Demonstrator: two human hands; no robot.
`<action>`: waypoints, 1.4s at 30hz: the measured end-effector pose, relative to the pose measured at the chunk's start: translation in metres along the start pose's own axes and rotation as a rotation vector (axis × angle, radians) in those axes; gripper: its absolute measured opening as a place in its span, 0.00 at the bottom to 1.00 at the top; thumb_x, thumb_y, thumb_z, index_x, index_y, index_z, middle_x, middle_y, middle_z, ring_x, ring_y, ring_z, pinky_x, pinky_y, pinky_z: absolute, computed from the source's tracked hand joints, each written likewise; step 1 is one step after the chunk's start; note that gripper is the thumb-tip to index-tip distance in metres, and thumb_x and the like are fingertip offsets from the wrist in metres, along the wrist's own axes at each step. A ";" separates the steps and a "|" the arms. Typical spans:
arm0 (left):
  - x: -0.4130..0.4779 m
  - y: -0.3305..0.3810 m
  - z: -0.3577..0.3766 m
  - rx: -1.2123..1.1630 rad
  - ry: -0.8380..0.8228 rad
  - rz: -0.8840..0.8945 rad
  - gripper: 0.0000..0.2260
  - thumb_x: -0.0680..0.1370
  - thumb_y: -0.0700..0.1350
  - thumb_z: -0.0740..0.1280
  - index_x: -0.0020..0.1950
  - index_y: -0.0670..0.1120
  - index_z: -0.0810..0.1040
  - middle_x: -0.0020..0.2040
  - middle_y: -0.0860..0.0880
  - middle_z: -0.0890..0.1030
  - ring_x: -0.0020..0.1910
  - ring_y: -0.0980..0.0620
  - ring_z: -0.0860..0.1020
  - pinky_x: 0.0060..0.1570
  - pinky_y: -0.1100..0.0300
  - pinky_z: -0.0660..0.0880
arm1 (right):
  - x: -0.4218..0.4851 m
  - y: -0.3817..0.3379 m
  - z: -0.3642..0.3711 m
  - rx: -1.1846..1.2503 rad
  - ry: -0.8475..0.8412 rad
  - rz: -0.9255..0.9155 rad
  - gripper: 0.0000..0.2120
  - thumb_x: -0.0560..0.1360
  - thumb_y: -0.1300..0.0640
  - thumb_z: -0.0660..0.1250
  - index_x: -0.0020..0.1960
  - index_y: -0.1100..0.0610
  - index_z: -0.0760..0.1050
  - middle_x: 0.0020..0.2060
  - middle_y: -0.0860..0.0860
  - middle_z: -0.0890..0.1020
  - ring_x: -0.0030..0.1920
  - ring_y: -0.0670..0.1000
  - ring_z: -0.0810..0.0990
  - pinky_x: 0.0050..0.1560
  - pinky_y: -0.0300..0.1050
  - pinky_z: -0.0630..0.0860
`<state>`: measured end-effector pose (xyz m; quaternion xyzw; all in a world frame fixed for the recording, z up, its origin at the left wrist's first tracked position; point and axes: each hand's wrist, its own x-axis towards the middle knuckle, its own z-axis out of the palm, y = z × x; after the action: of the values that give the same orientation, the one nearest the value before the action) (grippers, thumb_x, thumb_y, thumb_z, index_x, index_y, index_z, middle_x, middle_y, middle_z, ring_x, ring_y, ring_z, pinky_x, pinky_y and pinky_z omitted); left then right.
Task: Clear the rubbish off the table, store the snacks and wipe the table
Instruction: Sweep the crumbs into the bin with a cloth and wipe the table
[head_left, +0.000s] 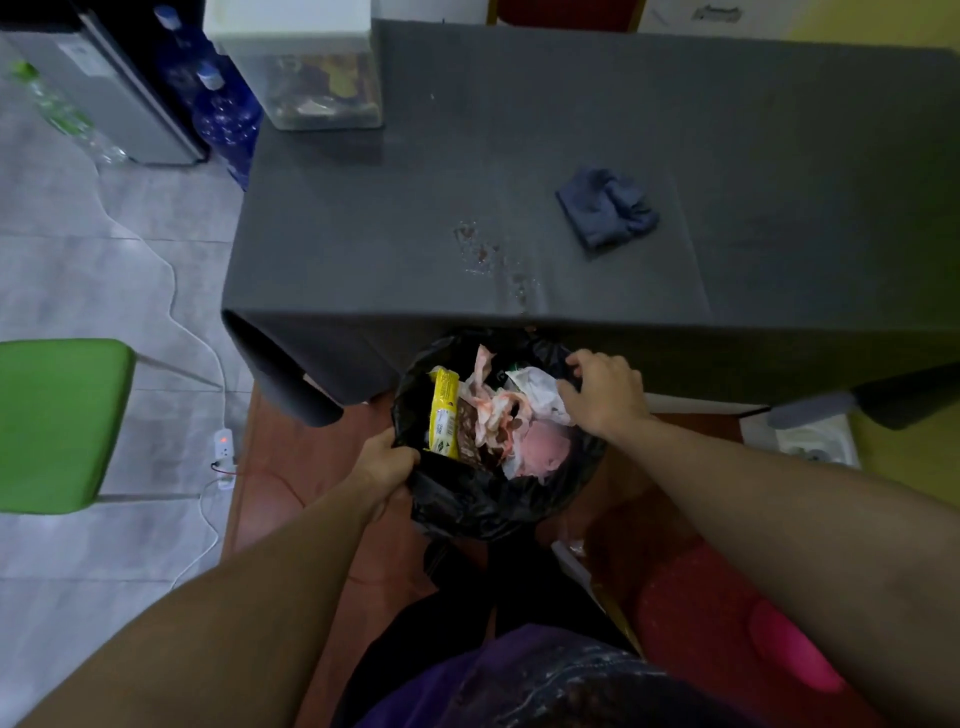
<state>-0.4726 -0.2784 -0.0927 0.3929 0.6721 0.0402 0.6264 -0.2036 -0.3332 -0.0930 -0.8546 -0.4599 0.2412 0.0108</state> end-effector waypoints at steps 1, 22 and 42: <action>0.001 0.001 0.002 -0.003 0.001 -0.005 0.16 0.77 0.27 0.58 0.60 0.39 0.75 0.40 0.44 0.77 0.33 0.49 0.75 0.18 0.66 0.70 | 0.006 -0.001 -0.003 0.067 -0.006 0.022 0.20 0.79 0.45 0.65 0.68 0.52 0.74 0.58 0.50 0.82 0.60 0.54 0.78 0.62 0.53 0.73; 0.045 0.022 0.028 -0.037 -0.016 -0.110 0.17 0.76 0.27 0.59 0.47 0.49 0.78 0.40 0.42 0.80 0.40 0.42 0.77 0.43 0.49 0.74 | 0.066 -0.033 -0.009 1.269 -0.284 0.540 0.04 0.77 0.62 0.73 0.44 0.58 0.79 0.39 0.53 0.84 0.32 0.46 0.81 0.26 0.32 0.69; 0.046 0.028 0.035 -0.059 -0.023 -0.089 0.18 0.75 0.26 0.59 0.44 0.48 0.78 0.40 0.44 0.80 0.39 0.45 0.79 0.42 0.53 0.78 | 0.052 0.007 0.009 0.095 -0.243 -0.021 0.01 0.73 0.54 0.76 0.43 0.48 0.86 0.50 0.49 0.80 0.53 0.50 0.79 0.52 0.42 0.76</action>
<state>-0.4245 -0.2473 -0.1221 0.3443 0.6801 0.0276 0.6467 -0.1781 -0.2979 -0.1239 -0.8127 -0.4549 0.3642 -0.0019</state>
